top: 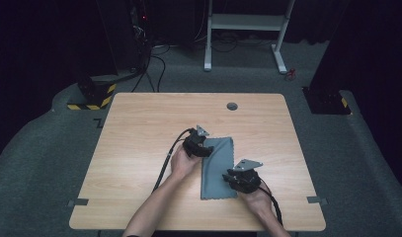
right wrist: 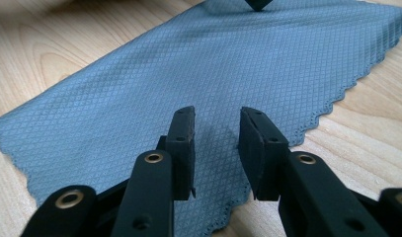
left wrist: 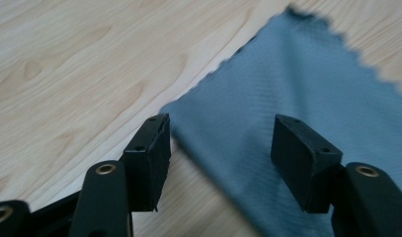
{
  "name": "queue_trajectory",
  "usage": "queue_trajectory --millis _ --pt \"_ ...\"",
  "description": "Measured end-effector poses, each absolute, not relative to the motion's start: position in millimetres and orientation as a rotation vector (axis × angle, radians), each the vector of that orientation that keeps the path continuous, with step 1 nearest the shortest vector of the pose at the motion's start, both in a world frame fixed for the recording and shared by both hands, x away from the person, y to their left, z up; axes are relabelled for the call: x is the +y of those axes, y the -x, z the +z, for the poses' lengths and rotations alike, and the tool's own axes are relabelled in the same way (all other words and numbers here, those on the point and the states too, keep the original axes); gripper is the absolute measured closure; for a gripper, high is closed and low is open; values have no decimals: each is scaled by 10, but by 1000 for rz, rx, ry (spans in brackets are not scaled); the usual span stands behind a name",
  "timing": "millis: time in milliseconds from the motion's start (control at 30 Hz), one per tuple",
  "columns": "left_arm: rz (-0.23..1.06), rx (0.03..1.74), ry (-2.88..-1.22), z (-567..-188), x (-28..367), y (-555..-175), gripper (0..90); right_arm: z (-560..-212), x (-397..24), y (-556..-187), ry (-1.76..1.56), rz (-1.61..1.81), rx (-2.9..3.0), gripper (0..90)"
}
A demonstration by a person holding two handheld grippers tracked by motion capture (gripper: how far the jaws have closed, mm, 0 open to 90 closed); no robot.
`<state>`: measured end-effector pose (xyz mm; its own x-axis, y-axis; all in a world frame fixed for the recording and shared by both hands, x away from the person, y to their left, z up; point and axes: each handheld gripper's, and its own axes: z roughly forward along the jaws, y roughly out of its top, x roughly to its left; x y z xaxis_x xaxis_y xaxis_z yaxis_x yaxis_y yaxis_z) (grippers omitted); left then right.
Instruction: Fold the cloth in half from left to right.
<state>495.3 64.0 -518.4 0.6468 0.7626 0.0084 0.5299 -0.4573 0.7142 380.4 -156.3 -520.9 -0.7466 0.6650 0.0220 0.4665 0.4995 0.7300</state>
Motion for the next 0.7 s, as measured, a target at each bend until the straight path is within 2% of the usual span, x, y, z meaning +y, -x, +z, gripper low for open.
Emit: queue_trajectory --millis 233,333,533,700 --pt "557 1066 -2188 -5147 825 -5031 404 -5227 -1566 -3775 -923 1088 2467 676" --pt "528 1091 -2149 -5109 899 -5006 428 -5227 -1566 -3775 -923 1088 2467 676" --pt "440 941 -2162 -5025 816 -4608 380 -5228 -1566 -3777 -927 1092 2467 671" --pt "477 909 -2234 -5159 791 -4389 379 -5228 -1572 -3782 -924 1094 2472 667"
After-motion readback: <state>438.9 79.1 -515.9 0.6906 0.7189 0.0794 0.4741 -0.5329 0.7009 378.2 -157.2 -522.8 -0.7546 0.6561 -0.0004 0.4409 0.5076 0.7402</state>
